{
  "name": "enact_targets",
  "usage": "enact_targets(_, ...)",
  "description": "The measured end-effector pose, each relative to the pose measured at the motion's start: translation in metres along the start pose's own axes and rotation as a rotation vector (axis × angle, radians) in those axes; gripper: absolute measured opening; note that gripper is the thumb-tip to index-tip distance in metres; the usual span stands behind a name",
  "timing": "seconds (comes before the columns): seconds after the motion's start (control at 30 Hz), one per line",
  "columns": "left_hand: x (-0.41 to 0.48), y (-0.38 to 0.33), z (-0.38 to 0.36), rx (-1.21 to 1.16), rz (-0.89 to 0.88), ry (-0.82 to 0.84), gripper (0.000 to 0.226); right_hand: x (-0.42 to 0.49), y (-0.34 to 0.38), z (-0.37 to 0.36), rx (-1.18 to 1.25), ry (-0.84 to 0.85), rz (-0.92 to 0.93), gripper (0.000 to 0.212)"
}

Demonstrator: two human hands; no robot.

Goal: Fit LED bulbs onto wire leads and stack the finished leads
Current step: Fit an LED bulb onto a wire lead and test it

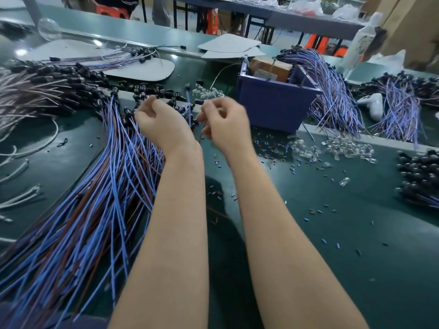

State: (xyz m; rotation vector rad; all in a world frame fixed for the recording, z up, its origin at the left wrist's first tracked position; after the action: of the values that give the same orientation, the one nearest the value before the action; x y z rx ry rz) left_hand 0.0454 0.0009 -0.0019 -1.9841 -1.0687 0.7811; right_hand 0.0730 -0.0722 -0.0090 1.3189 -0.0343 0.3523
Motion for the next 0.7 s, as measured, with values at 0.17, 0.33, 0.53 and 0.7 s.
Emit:
enact_targets(0.17, -0.024, 0.023, -0.027, 0.493, 0.079, 0.43, 0.023, -0.007, 0.019, 0.068, 0.282, -0.112, 0.127, 0.015)
enact_targets(0.33, -0.073, 0.036, -0.06, 0.402, 0.231, 0.842, 0.036, -0.031, 0.004, 0.122, 0.148, -0.138, 0.013, 0.015)
enact_targets(0.53, -0.128, 0.053, -0.087, 0.748, -0.272, 1.127, 0.029, -0.048, -0.027, 0.164, 0.276, 0.002, -0.016, 0.021)
enact_targets(0.7, -0.144, 0.063, -0.093, 0.77, -0.308, 1.241, 0.022, -0.053, -0.048, 0.19, 0.605, 0.05, -0.018, 0.019)
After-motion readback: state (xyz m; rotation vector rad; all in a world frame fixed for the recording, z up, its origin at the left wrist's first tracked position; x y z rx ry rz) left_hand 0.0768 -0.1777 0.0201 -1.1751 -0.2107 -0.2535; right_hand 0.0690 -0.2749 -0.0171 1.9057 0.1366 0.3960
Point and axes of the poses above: each hand's wrist, its own x-axis towards the middle knuckle, its own z-axis out of the back of the hand, y = z × x, the point moved 1 cm from there along x, towards the middle knuckle, and after that the axes turned 2 degrees about y, right-handed, at the moved point
